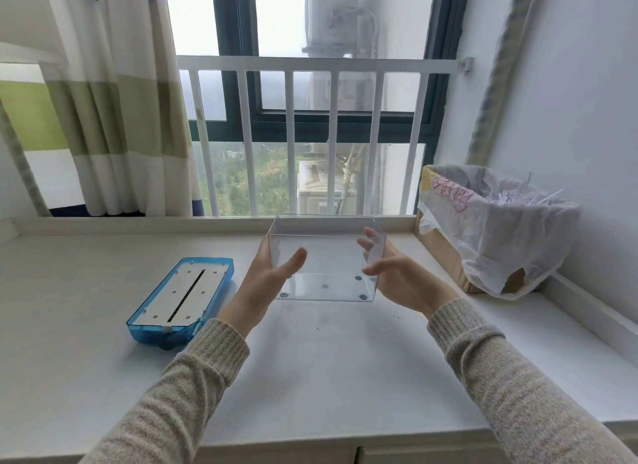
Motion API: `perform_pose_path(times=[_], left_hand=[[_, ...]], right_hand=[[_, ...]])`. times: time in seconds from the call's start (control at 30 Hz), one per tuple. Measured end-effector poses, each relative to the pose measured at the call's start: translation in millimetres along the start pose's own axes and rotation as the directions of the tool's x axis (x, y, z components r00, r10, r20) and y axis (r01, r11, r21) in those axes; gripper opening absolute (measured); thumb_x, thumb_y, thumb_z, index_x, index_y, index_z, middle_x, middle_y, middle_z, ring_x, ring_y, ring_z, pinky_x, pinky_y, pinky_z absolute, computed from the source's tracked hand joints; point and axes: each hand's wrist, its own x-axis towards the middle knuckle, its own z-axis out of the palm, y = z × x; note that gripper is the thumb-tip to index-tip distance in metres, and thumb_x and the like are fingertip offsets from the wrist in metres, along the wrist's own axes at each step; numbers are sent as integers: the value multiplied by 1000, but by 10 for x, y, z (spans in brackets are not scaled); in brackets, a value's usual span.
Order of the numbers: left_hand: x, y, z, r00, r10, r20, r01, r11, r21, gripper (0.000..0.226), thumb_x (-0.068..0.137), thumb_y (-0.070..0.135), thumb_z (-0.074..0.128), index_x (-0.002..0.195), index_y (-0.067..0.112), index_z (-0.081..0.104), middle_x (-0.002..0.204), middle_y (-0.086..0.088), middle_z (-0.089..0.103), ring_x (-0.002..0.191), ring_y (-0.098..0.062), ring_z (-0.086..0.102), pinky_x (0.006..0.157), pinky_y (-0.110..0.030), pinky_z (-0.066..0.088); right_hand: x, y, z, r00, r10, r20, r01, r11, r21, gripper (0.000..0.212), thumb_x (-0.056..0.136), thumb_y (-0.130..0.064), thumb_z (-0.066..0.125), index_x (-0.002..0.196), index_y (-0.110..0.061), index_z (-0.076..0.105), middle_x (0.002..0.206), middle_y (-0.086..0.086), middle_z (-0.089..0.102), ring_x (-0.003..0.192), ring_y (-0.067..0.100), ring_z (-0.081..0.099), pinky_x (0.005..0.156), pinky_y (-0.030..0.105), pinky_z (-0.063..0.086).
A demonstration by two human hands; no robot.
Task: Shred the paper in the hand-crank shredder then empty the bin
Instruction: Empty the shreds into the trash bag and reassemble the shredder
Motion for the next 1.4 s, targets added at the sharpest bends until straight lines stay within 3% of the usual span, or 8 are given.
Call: perform_pose_path(times=[0.1, 0.3, 0.6, 0.8, 1.17, 1.4], left_hand=[[-30, -56, -5, 1000, 6, 0, -6, 999, 33, 104, 68, 56, 75, 151, 39, 14, 159, 12, 18, 146, -12, 16, 119, -41, 18], [-77, -145, -5, 1000, -9, -25, 11, 998, 58, 114, 60, 61, 77, 151, 40, 11, 159, 12, 16, 146, -11, 16, 119, -39, 18], [-70, -264, -30, 999, -47, -7, 48, 996, 78, 122, 52, 71, 78, 150, 43, 10, 159, 13, 15, 146, -12, 16, 119, -42, 17], [-68, -325, -40, 998, -67, 12, 65, 990, 123, 124, 50, 75, 75, 149, 44, 8, 160, 13, 13, 147, -13, 15, 119, -44, 19], [-85, -311, -51, 996, -86, 29, 80, 984, 161, 128, 48, 76, 75, 150, 42, 5, 159, 9, 16, 146, -15, 17, 118, -46, 22], [-116, -289, -57, 995, -92, 42, 84, 982, 167, 123, 51, 74, 75, 148, 48, 4, 160, 11, 13, 147, -15, 15, 115, -46, 24]], right_hand=[[5, 38, 26, 1000, -8, -11, 8, 1000, 16, 100, 59, 10, 58, 147, -25, 24, 156, -1, 19, 148, 17, 3, 116, 36, 13], [17, 109, 33, 1000, 0, -11, 0, 1000, -9, 98, 58, 13, 56, 144, -24, 25, 155, -1, 19, 148, 18, 1, 120, 47, 4], [84, 237, -47, 1000, 15, -20, -16, 1000, -12, 102, 56, 12, 60, 144, -25, 25, 152, 0, 25, 148, 19, 5, 119, 53, 9], [88, 303, -69, 1000, 22, -19, -22, 1000, 10, 92, 55, 13, 59, 134, -27, 36, 146, -2, 31, 147, 20, 9, 119, 52, 13], [87, 347, -88, 1000, 21, -20, -21, 1000, 18, 89, 53, 14, 58, 129, -28, 40, 146, 2, 32, 146, 21, 13, 118, 51, 16], [57, 399, -72, 1000, 0, -13, 0, 999, 42, 94, 49, 16, 53, 131, -27, 39, 146, 0, 33, 144, 14, 17, 114, 39, 23]])
